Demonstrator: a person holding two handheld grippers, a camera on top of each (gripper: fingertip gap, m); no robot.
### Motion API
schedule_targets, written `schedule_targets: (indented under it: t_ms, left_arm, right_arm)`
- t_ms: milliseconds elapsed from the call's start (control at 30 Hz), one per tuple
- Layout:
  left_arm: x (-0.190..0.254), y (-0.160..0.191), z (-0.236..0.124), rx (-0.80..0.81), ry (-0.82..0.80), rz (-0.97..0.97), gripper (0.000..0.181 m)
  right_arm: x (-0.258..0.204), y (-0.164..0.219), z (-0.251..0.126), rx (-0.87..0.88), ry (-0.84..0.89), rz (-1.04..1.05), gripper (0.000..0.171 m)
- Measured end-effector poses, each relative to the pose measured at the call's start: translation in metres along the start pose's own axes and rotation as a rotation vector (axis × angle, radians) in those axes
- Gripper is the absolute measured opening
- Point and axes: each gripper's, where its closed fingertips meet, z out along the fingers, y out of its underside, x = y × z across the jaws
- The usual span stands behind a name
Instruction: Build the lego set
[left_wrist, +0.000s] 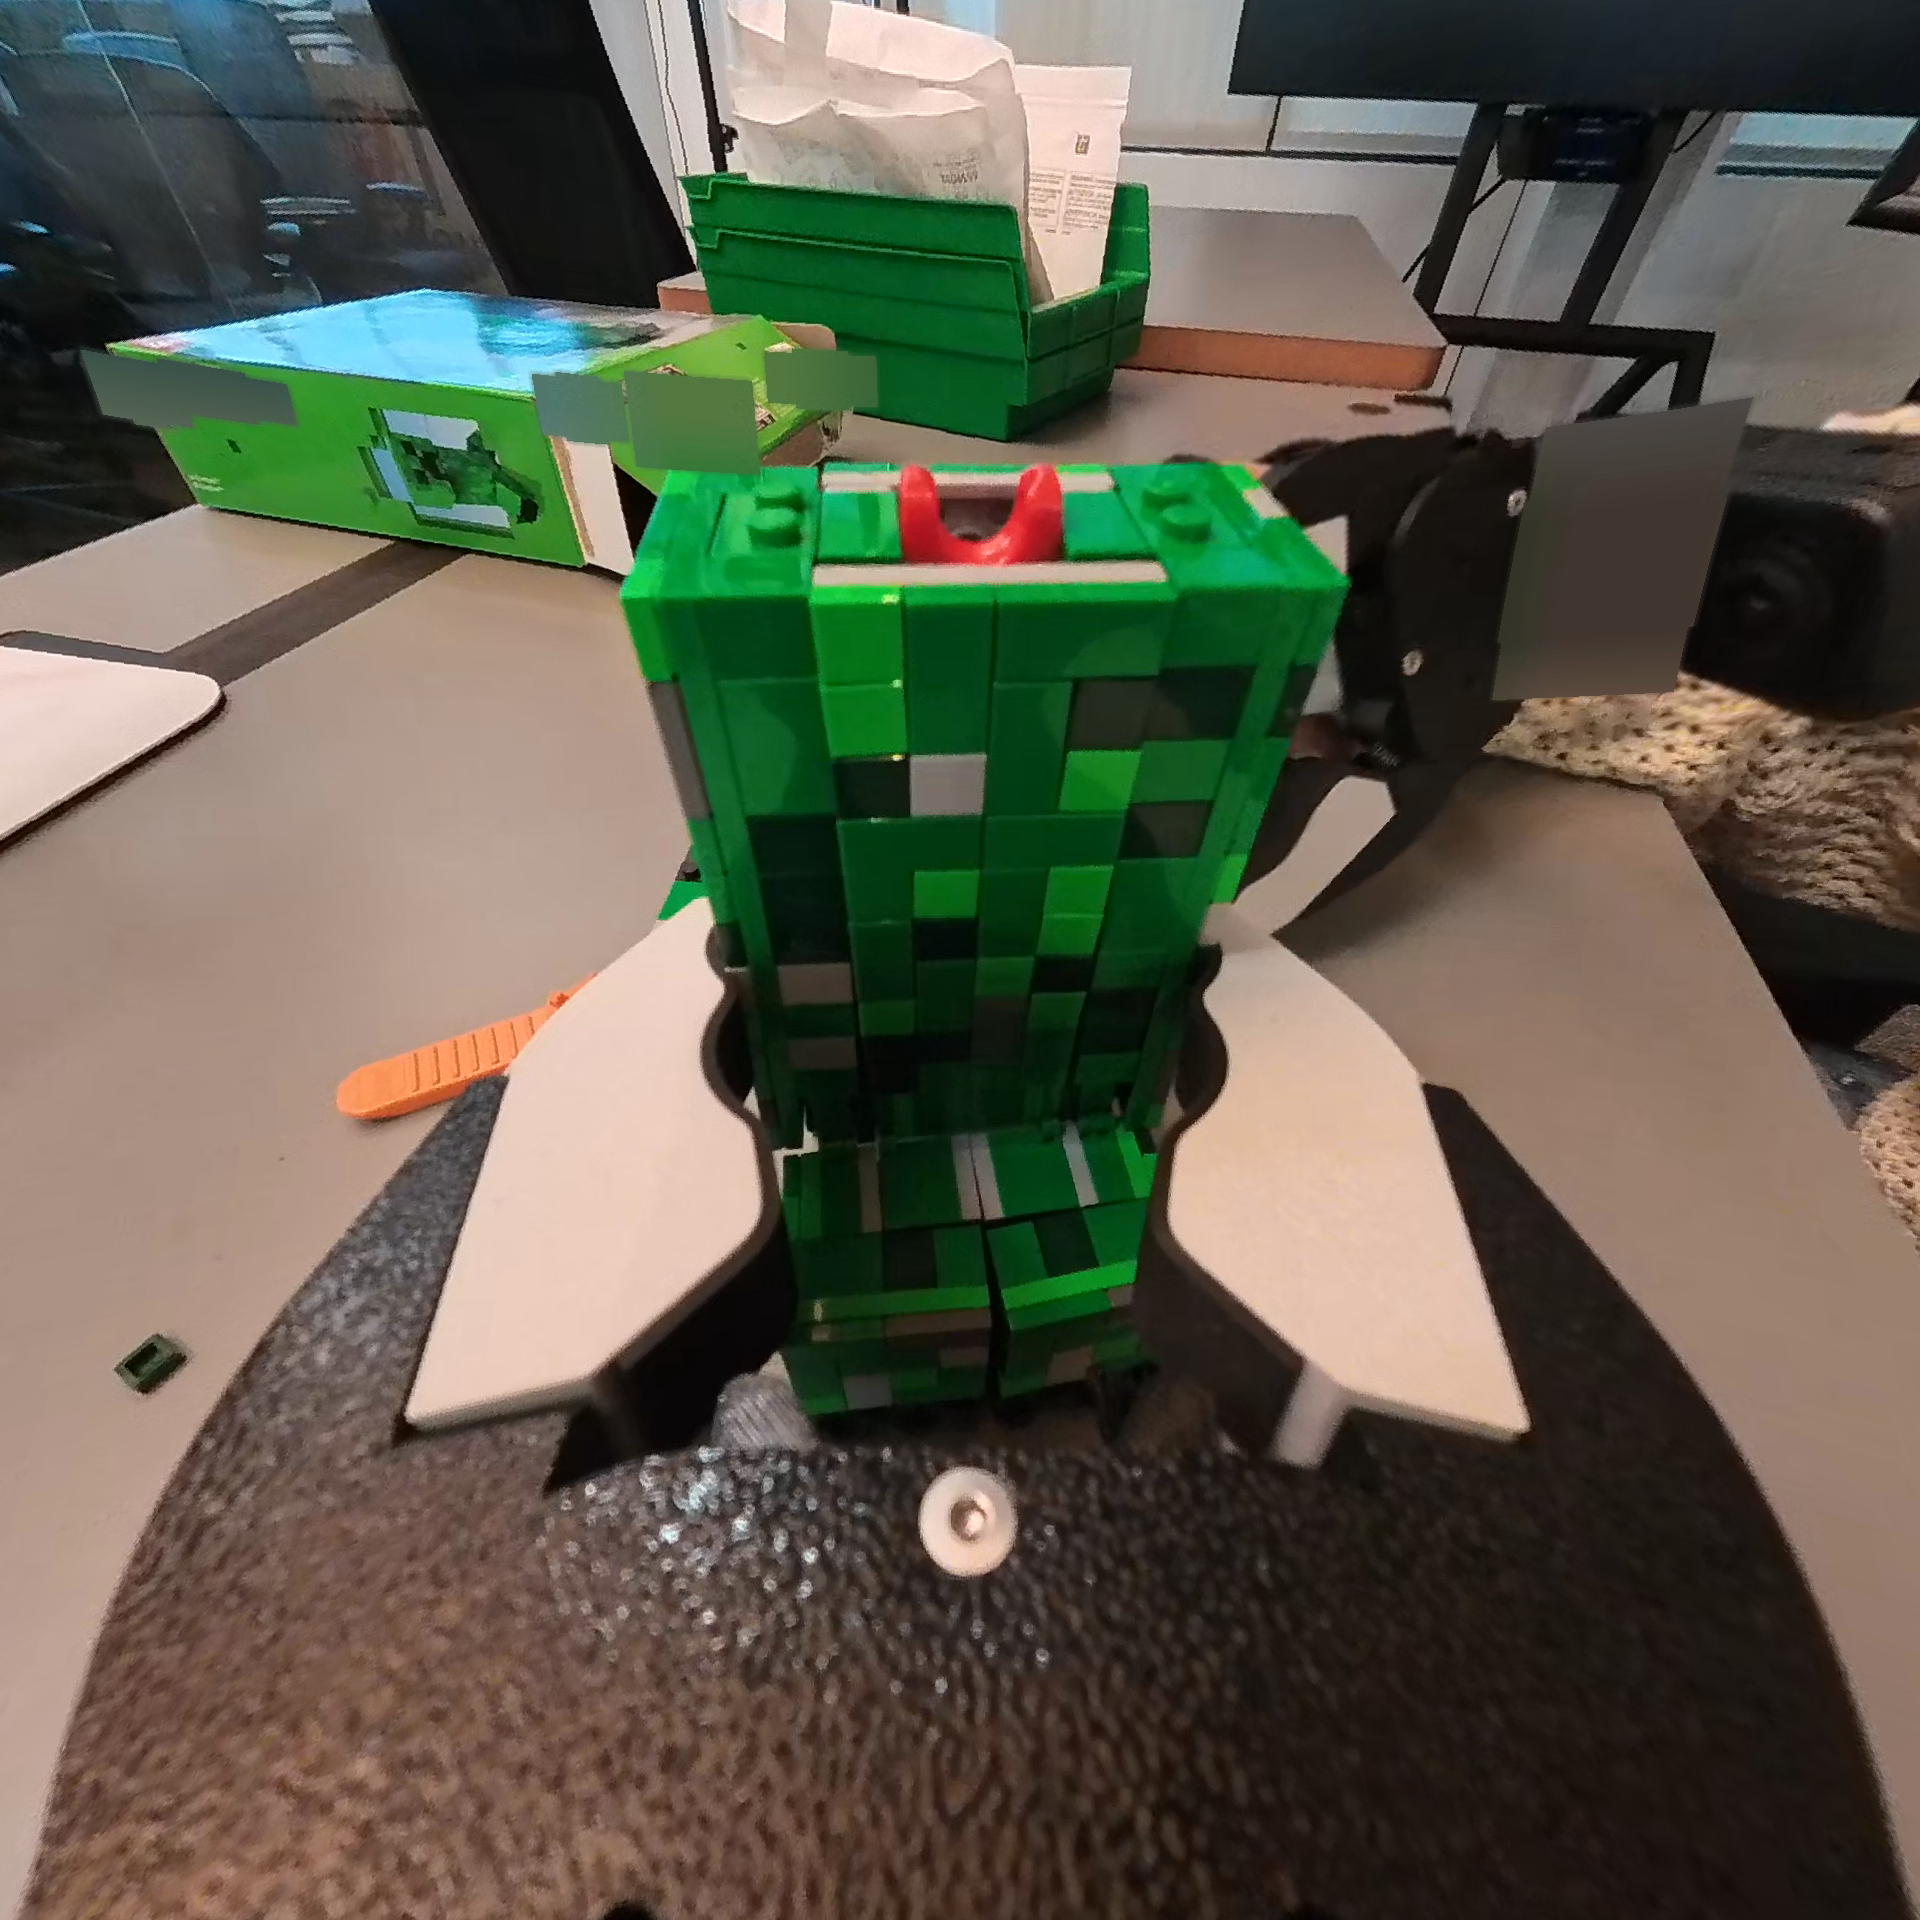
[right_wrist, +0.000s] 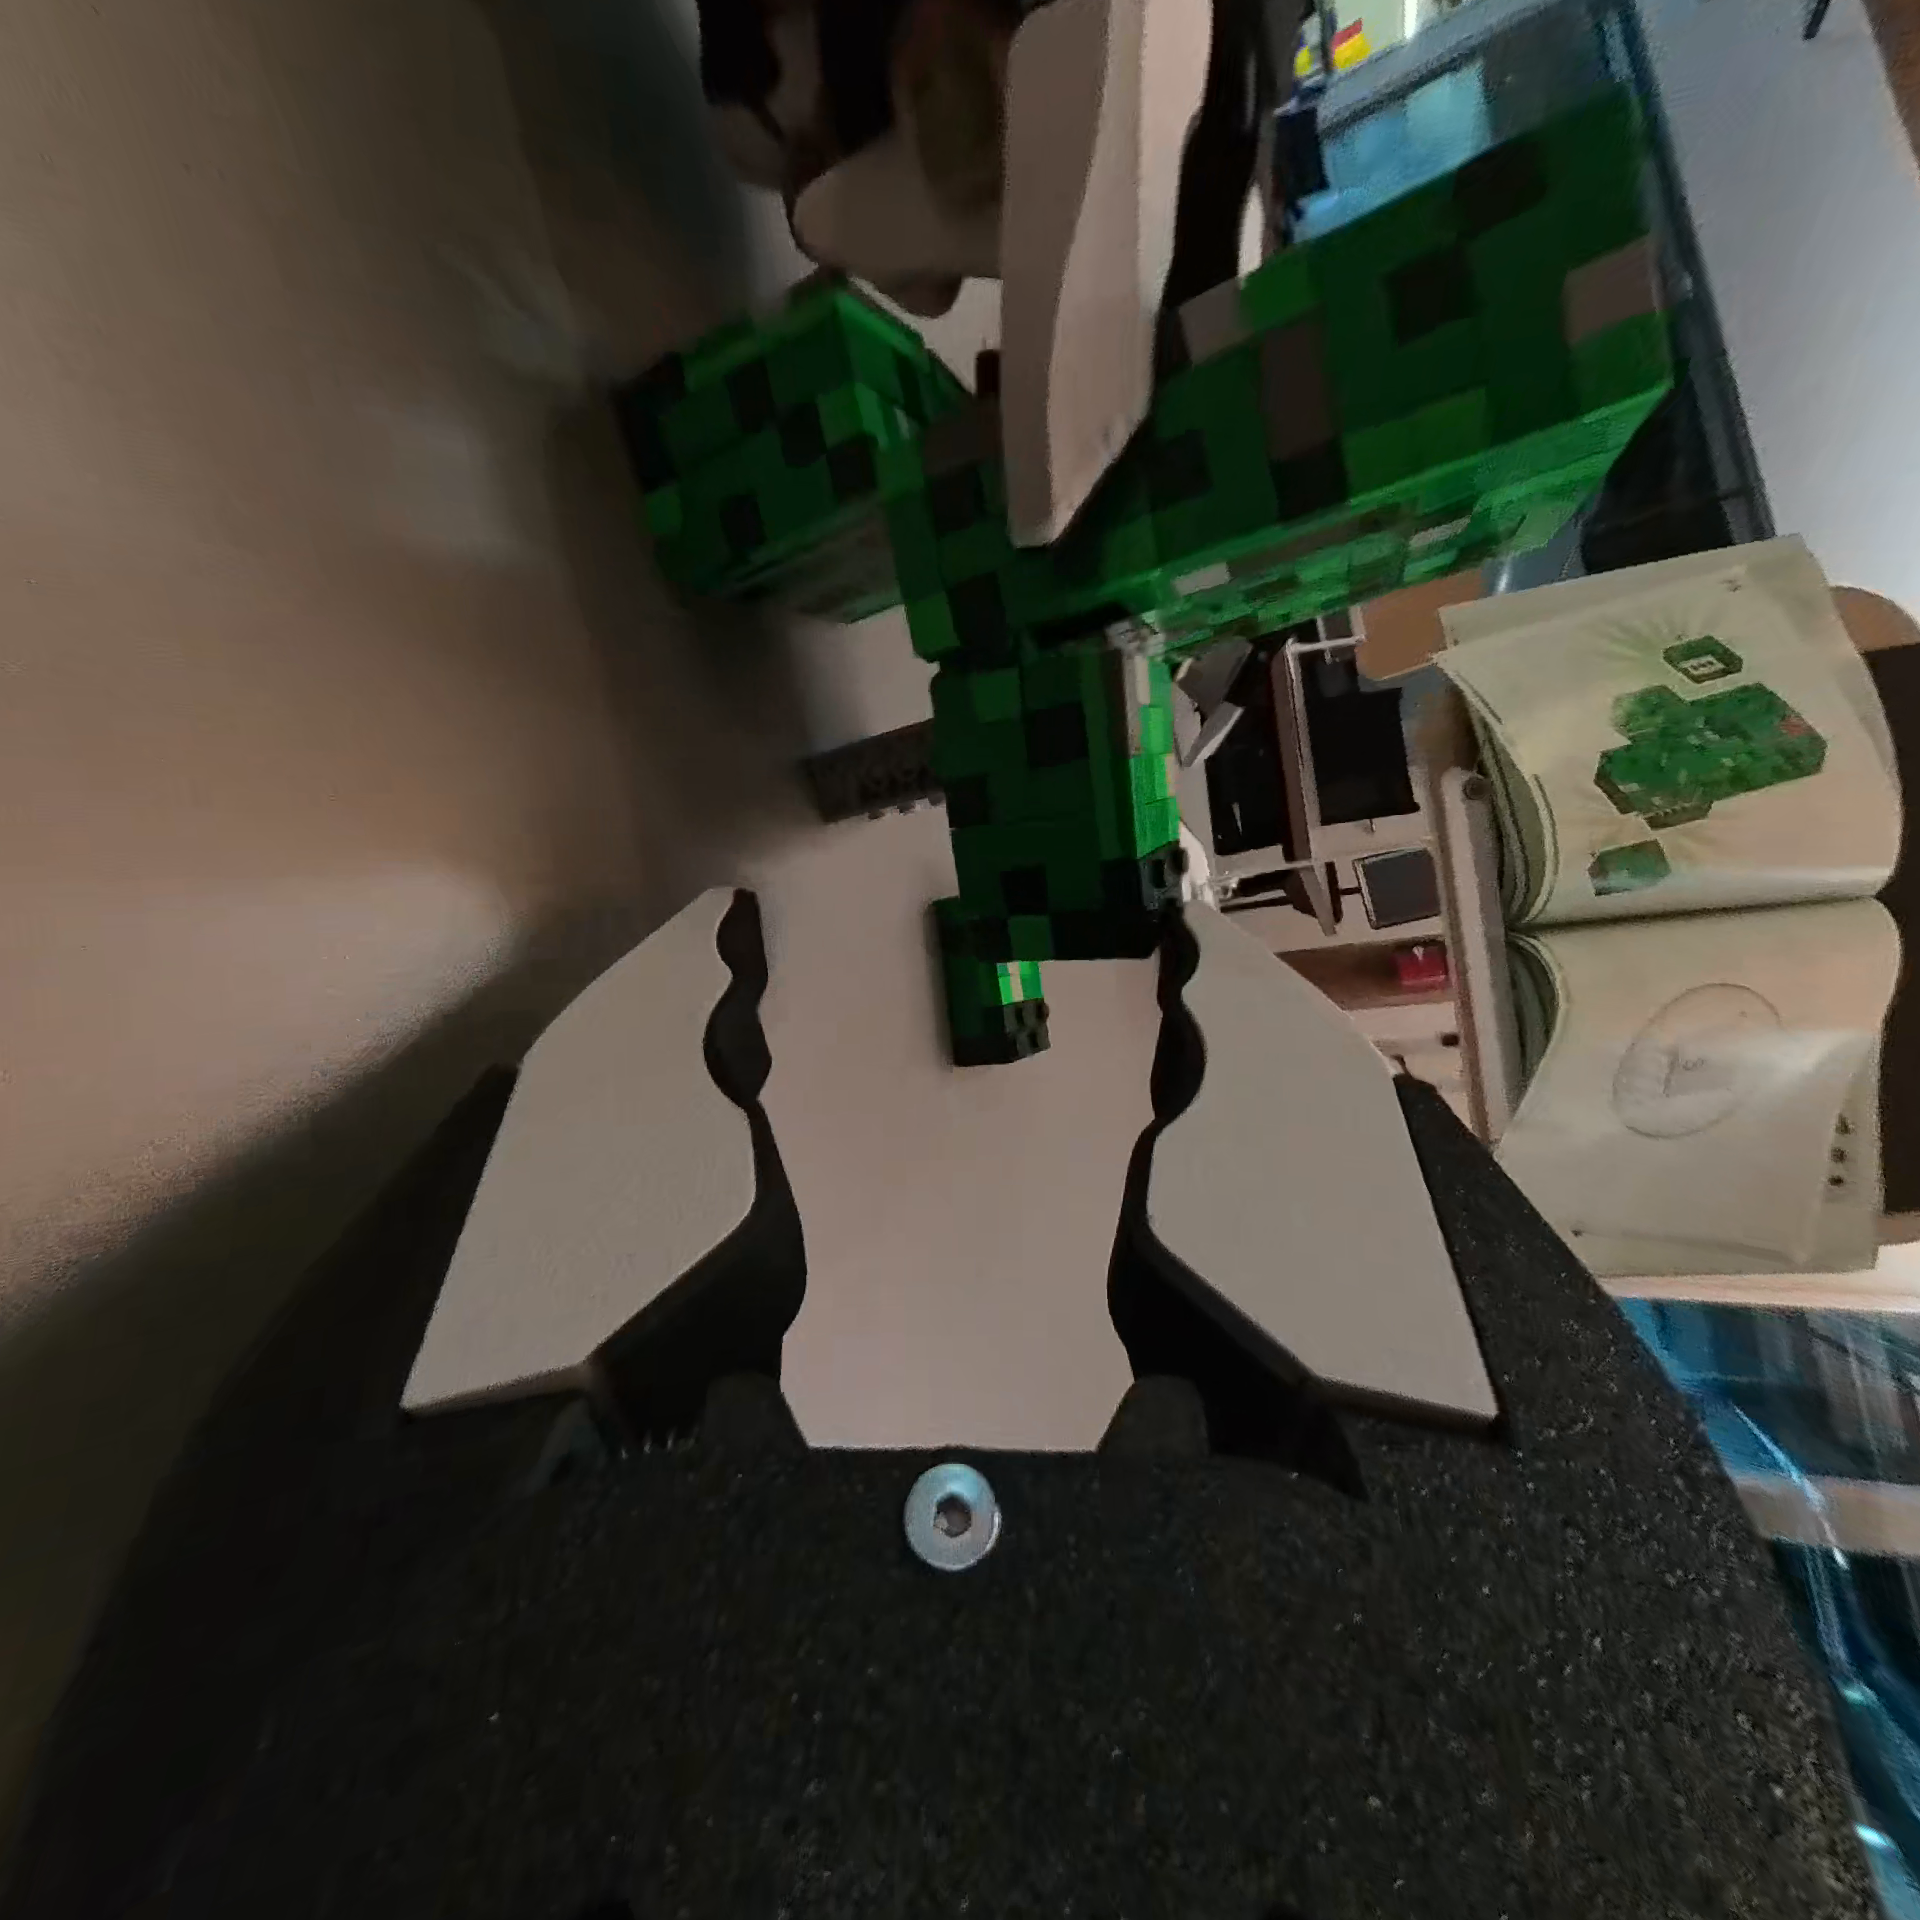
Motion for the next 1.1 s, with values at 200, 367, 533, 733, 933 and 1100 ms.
schedule_targets:
  t_ms: [200,367,533,733,933,1100]
  left_arm:
    - [0.000,0.000,0.000,0.001,0.003,-0.002,0.081]
    - [0.000,0.000,0.000,0.001,0.007,-0.005,0.081]
    - [0.000,0.000,0.000,0.004,0.014,-0.010,0.081]
    - [0.000,0.000,0.000,0.008,0.018,-0.016,0.080]
    - [0.000,0.000,0.001,0.008,0.017,-0.014,0.080]
    - [0.000,0.000,0.001,0.009,0.013,-0.016,0.080]
  right_arm:
    - [-0.008,0.008,-0.001,-0.028,-0.066,0.038,0.065]
    - [-0.020,0.013,-0.001,-0.032,-0.184,0.117,0.053]
    - [-0.028,0.013,0.001,-0.013,-0.324,0.222,0.046]
    - [-0.035,0.011,0.004,0.020,-0.494,0.340,0.040]
    - [-0.031,0.007,0.004,0.049,-0.486,0.426,0.051]
    - [-0.008,0.007,0.014,-0.100,-0.189,0.602,0.066]
